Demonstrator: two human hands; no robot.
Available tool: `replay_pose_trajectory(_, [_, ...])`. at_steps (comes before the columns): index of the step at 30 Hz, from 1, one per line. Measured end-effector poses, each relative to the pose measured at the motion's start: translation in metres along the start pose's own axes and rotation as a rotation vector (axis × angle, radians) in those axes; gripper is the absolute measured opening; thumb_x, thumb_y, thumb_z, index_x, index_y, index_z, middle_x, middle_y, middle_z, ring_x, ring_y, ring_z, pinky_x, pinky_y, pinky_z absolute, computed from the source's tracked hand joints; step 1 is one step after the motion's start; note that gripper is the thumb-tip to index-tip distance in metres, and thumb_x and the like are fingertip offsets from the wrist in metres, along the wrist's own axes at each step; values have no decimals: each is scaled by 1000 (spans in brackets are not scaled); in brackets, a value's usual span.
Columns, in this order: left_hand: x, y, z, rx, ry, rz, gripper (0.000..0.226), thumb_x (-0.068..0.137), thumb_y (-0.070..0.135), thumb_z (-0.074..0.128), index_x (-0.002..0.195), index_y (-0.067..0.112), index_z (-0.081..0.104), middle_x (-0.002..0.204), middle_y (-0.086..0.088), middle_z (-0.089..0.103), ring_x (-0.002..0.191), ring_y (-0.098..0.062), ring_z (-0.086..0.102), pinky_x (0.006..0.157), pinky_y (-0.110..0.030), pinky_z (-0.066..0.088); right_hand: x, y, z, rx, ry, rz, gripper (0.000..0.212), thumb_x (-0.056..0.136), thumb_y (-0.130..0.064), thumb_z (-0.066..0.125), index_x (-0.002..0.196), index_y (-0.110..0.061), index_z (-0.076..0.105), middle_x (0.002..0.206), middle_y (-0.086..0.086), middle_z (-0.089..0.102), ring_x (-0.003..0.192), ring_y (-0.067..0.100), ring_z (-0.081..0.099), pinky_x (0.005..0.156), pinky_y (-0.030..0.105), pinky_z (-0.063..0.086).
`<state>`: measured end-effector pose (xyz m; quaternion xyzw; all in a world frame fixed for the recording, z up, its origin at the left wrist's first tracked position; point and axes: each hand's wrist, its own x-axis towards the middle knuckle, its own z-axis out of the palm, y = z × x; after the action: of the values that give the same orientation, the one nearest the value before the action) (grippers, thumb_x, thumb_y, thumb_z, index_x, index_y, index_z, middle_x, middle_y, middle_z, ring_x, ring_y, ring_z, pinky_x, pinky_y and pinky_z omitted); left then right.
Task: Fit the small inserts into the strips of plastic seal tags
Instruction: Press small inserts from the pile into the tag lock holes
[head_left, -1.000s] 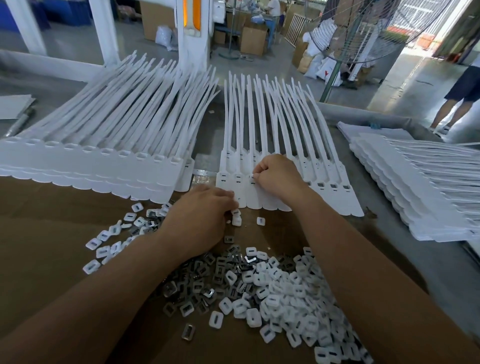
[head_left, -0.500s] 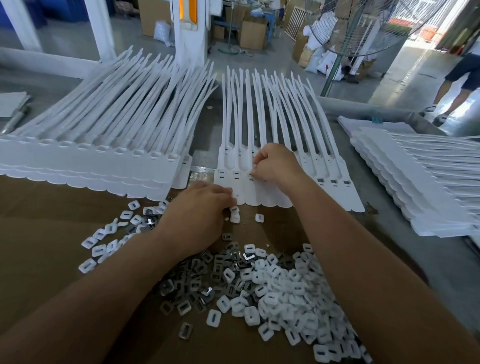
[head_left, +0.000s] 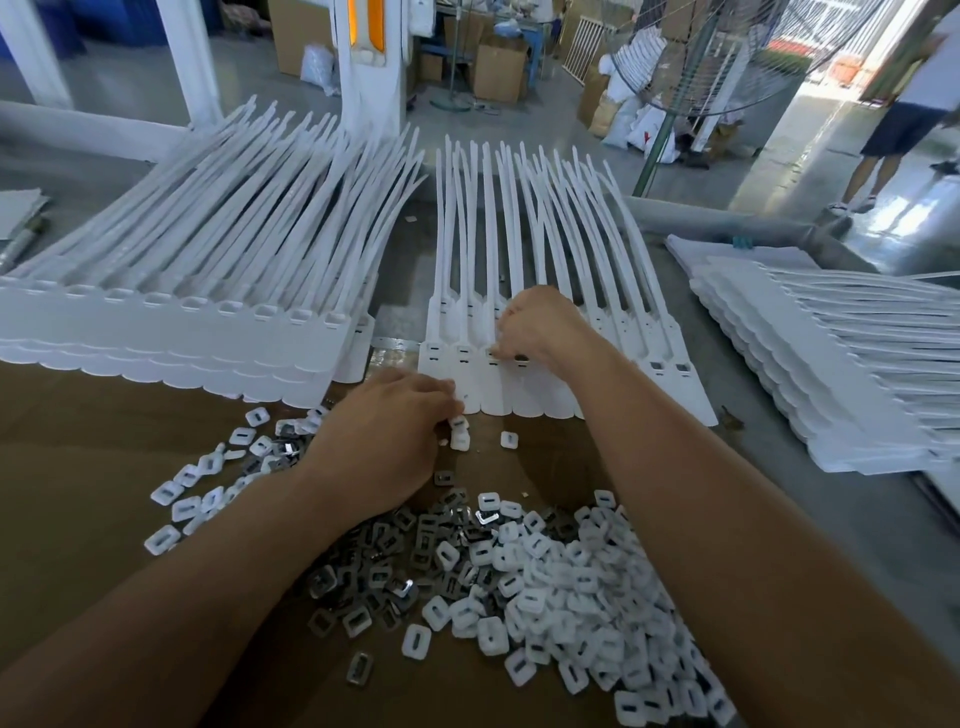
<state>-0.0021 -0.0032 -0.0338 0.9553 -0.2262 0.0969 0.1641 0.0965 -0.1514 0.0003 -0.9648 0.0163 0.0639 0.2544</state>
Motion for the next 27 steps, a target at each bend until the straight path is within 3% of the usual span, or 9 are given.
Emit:
replay_pose_trajectory(2, [0, 0, 0, 0, -4, -9, 45, 85, 5, 45, 123, 25, 56, 136, 8, 47, 125, -15, 38, 103, -24, 24, -3, 7, 0, 69, 13, -26, 7, 84, -11, 64, 91, -9, 66, 87, -5, 58, 94, 20, 59, 76, 30, 49])
replay_pose_trajectory(4, [-1, -1, 0, 0, -12, -13, 45, 85, 6, 45, 124, 26, 55, 137, 9, 46, 126, -14, 37, 104, -25, 24, -12, 14, -1, 105, 28, -128, 21, 83, -9, 66, 68, -21, 57, 74, -10, 52, 79, 11, 54, 67, 22, 42])
replay_pose_trajectory(5, [-1, -1, 0, 0, -13, -10, 46, 85, 6, 44, 125, 26, 55, 137, 9, 46, 127, -14, 36, 104, -24, 23, -16, 17, -3, 129, 21, -157, 25, 83, -11, 66, 66, -24, 53, 74, -11, 52, 75, 7, 51, 66, 20, 39])
replay_pose_trajectory(10, [0, 0, -2, -24, 7, 10, 44, 82, 3, 47, 120, 22, 60, 133, 4, 51, 123, -14, 43, 104, -25, 25, -49, 26, -17, 166, -106, -267, 10, 84, -18, 65, 81, -25, 58, 84, -12, 58, 81, 3, 54, 66, 15, 38])
replay_pose_trajectory(15, [0, 0, -1, -36, 34, 4, 42, 78, 0, 49, 112, 19, 65, 129, 4, 55, 120, -12, 46, 94, -12, 19, -91, 34, -29, 70, -231, -318, 9, 83, -25, 65, 78, -31, 59, 79, -15, 61, 76, -2, 56, 71, 16, 44])
replay_pose_trajectory(21, [1, 1, 0, -14, 24, -18, 46, 82, 4, 46, 122, 23, 58, 135, 7, 49, 125, -12, 39, 103, -22, 23, -114, 28, -21, 47, -287, -379, 9, 82, -27, 67, 75, -31, 63, 71, -19, 60, 66, -12, 54, 61, 6, 40])
replay_pose_trajectory(24, [1, 1, 0, -20, 15, -34, 46, 82, 3, 45, 122, 23, 57, 135, 7, 48, 125, -13, 38, 102, -21, 22, -117, 24, -9, 35, -308, -395, 2, 82, -28, 67, 80, -28, 67, 72, -18, 60, 68, -6, 55, 66, 7, 44])
replay_pose_trajectory(27, [1, 0, 1, -22, 10, -36, 46, 82, 3, 45, 121, 23, 59, 134, 7, 49, 125, -14, 39, 102, -22, 24, -118, 22, 0, 0, -333, -406, 8, 81, -27, 68, 88, -24, 69, 72, -19, 57, 69, -6, 53, 67, 8, 42])
